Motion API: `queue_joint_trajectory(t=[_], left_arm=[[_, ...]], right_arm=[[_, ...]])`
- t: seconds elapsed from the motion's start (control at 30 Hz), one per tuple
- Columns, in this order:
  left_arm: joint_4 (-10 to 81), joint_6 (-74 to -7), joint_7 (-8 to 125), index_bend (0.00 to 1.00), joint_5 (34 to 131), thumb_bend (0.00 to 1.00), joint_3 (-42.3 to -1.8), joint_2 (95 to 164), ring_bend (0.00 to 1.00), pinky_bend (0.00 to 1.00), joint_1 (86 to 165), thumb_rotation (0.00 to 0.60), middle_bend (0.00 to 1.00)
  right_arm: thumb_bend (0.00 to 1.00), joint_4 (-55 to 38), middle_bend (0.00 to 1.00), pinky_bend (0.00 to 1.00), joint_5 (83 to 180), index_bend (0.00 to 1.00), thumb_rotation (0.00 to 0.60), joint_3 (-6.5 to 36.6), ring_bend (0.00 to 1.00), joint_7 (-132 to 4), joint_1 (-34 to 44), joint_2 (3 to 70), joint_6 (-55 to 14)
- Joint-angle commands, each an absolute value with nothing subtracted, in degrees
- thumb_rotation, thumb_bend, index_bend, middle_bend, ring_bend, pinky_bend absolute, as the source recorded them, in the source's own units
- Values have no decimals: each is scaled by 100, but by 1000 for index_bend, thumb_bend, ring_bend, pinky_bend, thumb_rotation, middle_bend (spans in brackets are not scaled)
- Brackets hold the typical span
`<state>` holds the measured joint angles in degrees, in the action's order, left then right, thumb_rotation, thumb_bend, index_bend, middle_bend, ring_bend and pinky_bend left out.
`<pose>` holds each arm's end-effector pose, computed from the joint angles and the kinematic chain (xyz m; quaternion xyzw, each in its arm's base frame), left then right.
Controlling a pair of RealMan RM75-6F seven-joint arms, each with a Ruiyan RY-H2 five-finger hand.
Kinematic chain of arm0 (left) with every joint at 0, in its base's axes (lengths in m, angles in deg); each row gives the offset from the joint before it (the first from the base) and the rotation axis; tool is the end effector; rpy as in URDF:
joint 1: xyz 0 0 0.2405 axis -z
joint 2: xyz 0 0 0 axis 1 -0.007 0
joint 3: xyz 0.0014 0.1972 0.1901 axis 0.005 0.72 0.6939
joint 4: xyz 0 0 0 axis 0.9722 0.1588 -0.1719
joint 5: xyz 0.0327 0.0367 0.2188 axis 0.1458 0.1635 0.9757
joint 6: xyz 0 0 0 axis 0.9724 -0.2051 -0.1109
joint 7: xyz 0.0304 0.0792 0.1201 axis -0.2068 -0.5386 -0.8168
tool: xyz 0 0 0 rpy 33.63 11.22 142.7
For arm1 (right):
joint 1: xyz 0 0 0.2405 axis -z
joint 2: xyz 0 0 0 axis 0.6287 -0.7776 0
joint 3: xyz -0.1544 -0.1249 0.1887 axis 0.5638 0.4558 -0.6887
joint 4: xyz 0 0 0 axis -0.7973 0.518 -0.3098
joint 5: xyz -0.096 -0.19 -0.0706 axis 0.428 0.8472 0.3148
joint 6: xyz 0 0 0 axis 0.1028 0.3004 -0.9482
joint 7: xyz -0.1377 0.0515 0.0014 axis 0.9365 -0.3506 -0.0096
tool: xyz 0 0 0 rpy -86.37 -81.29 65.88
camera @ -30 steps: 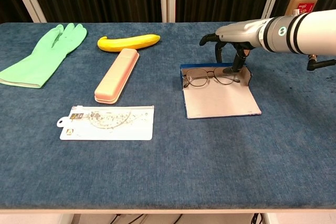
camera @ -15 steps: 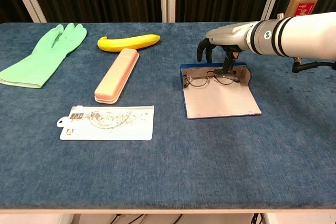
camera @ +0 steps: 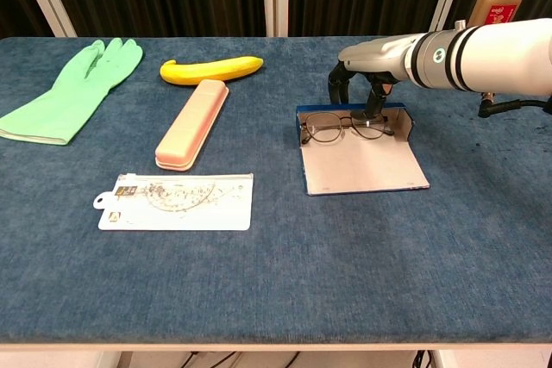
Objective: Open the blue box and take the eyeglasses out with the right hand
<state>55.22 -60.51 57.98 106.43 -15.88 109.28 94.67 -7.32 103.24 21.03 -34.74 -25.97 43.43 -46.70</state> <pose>-0.3365 0.1848 0.1560 -0.6018 -0.3871 -0.3702 0.5923 -0.1214 -0.4334 -0.0588 0.8045 -0.3806 0.2221 0.3982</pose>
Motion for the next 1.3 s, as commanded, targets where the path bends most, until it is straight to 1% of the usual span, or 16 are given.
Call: queue_joint_trajectory(t=[0.03, 0.27, 0.47, 0.53, 0.63, 0.87, 0.97, 1.07, 1.2, 1.3], left_arm=[[5521, -6051, 5799, 662, 10643, 373, -1588, 10927, 429, 368, 9467, 600, 665], [5523, -6051, 5799, 662, 10644, 373, -1587, 10926, 429, 368, 9467, 600, 665], [5523, -6052, 5801, 662, 10643, 373, -1586, 10926, 429, 368, 9467, 600, 665], [5523, -6051, 5802, 662, 10643, 373, -1586, 10925, 429, 368, 9467, 600, 665], [5526, -6049, 5799, 662, 10643, 373, -1587, 10925, 429, 368, 9468, 600, 665], [5525, -6055, 5798, 662, 10646, 373, -1585, 10925, 429, 368, 9466, 600, 664], [5525, -6055, 5803, 662, 10647, 373, -1585, 10924, 429, 368, 9466, 600, 664], [5524, -6055, 5809, 662, 10648, 374, -1583, 10923, 428, 368, 9465, 600, 664], [5523, -6053, 5817, 662, 10649, 373, -1584, 10922, 429, 368, 9466, 600, 664], [5523, -6053, 5821, 662, 10649, 373, -1584, 10922, 428, 368, 9466, 600, 664]], right_arm=[[421, -732, 315, 0, 10319, 415, 600, 2107, 0, -3477, -2601, 4345, -4661], [436, -738, 335, 0, 10316, 471, 600, 2118, 0, -3483, -2608, 4343, -4628], [448, -741, 371, 0, 10440, 561, 600, 2107, 0, -3523, -2541, 4391, -4449], [460, -755, 381, 0, 10594, 592, 600, 2072, 0, -3590, -2470, 4431, -4281], [476, -751, 398, 0, 11039, 629, 600, 2034, 0, -3720, -2288, 4574, -3826], [477, -336, 440, 0, 12184, 704, 600, 2115, 0, -3766, -1798, 5260, -2506], [477, -72, 443, 0, 12434, 713, 600, 2112, 0, -3689, -1641, 5557, -2174], [477, 208, 447, 0, 12641, 720, 600, 2073, 5, -3622, -1533, 5792, -1965], [477, 417, 446, 0, 12752, 723, 600, 1965, 12, -3607, -1467, 5924, -2021], [477, 580, 444, 0, 12903, 722, 600, 1910, 11, -3514, -1409, 6016, -1912]])
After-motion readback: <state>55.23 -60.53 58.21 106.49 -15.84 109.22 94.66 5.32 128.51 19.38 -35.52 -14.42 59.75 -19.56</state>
